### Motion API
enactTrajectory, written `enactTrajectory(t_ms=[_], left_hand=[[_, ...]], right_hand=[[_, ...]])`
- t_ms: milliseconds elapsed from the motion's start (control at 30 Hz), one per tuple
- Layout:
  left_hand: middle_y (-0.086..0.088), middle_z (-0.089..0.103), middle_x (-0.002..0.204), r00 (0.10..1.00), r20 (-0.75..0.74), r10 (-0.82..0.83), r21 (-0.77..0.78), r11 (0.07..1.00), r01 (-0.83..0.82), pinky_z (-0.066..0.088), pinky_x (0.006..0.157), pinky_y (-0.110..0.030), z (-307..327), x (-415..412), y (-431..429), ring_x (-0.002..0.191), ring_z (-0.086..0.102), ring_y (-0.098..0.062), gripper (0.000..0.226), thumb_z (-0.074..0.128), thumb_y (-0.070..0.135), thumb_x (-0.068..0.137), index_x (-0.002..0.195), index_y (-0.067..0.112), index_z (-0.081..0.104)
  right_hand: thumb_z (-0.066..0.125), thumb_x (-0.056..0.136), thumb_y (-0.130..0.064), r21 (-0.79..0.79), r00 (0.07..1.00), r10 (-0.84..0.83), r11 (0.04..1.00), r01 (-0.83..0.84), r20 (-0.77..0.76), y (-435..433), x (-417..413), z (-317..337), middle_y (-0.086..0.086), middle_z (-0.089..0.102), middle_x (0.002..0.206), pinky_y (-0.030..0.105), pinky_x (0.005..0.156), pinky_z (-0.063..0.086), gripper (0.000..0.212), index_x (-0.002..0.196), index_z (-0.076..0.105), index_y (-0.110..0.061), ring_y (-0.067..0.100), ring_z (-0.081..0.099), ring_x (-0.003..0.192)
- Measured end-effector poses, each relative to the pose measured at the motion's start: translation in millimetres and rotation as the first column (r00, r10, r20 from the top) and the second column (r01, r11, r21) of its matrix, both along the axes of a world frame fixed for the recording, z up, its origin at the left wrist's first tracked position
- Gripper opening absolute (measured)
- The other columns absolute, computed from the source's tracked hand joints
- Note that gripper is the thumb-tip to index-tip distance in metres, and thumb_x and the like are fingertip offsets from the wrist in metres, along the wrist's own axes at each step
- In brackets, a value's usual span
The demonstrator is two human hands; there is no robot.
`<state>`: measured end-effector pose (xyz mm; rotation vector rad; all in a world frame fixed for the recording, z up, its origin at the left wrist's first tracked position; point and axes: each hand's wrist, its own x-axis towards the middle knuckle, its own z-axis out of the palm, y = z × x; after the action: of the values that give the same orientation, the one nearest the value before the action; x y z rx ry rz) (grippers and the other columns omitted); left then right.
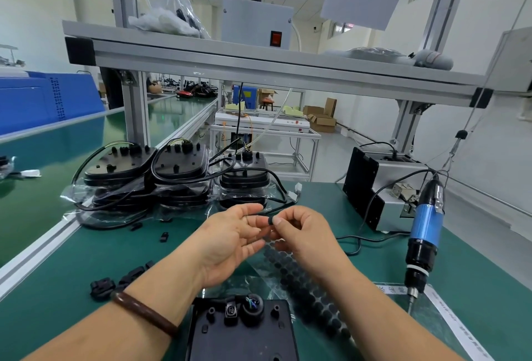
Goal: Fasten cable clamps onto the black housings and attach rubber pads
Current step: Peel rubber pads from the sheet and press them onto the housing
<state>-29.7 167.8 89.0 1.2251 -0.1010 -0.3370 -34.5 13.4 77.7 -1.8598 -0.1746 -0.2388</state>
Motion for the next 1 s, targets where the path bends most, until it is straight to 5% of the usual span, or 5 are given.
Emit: enactTrajectory(t_ms=[167, 333, 567, 800, 1000], left_hand=[[-0.006, 0.060, 0.118, 0.998, 0.051, 0.022, 0.148, 0.989, -0.029, 0.046, 0.090, -0.032, -3, -1, -1, 0.108, 0.058, -0.018, 0.051, 0.038, -0.017, 0.088, 0.129, 0.012, 0.049], [-0.002, 0.033, 0.150, 0.979, 0.189, 0.078, 0.431, 0.889, -0.154, 0.033, 0.112, -0.039, -2, -1, 6, 0.130, 0.038, -0.017, 0.064, 0.041, -0.009, 0.091, 0.145, 0.024, 0.032], [0.008, 0.054, 0.125, 0.963, 0.267, 0.013, 0.513, 0.845, -0.154, 0.047, 0.097, -0.029, 0, -23, 24, 0.111, 0.056, -0.008, 0.045, 0.044, -0.003, 0.094, 0.121, 0.032, 0.051], [0.019, 0.063, 0.101, 0.861, 0.505, -0.059, 0.591, 0.751, -0.295, 0.045, 0.066, -0.009, -1, -60, 30, 0.083, 0.059, 0.006, 0.034, 0.059, 0.012, 0.091, 0.101, 0.045, 0.055], [0.032, 0.058, 0.091, 0.764, 0.641, -0.076, 0.608, 0.658, -0.444, 0.041, 0.067, -0.005, -15, -100, 26, 0.082, 0.057, 0.008, 0.043, 0.061, 0.015, 0.087, 0.100, 0.052, 0.045]], right_hand=[[0.058, 0.094, -0.013, -0.157, 0.997, -0.059, 0.985, 0.066, 0.050, 2, -3, 0, 0.003, 0.071, 0.078, 0.023, 0.064, 0.052, 0.013, 0.082, 0.064, -0.014, 0.007, 0.060, 0.066], [0.059, 0.094, -0.014, -0.100, 0.999, -0.037, 0.994, 0.038, 0.011, -2, -4, 3, -0.003, 0.070, 0.073, 0.011, 0.057, 0.046, 0.016, 0.079, 0.064, -0.015, -0.005, 0.056, 0.056], [0.062, 0.091, -0.005, 0.056, 0.942, 0.221, 0.975, -0.213, -0.254, -6, -14, 31, -0.001, 0.054, 0.059, 0.020, 0.048, 0.043, 0.021, 0.071, 0.059, -0.012, 0.010, 0.055, 0.052], [0.058, 0.090, -0.001, -0.110, 0.830, 0.356, 0.891, -0.439, -0.428, -4, -44, 41, 0.002, 0.053, 0.054, 0.020, 0.041, 0.038, 0.019, 0.074, 0.061, -0.011, 0.009, 0.052, 0.042], [0.058, 0.090, -0.001, -0.129, 0.823, 0.342, 0.889, -0.440, -0.453, -7, -70, 30, 0.000, 0.057, 0.055, 0.018, 0.040, 0.039, 0.021, 0.073, 0.061, -0.013, 0.009, 0.054, 0.043]])
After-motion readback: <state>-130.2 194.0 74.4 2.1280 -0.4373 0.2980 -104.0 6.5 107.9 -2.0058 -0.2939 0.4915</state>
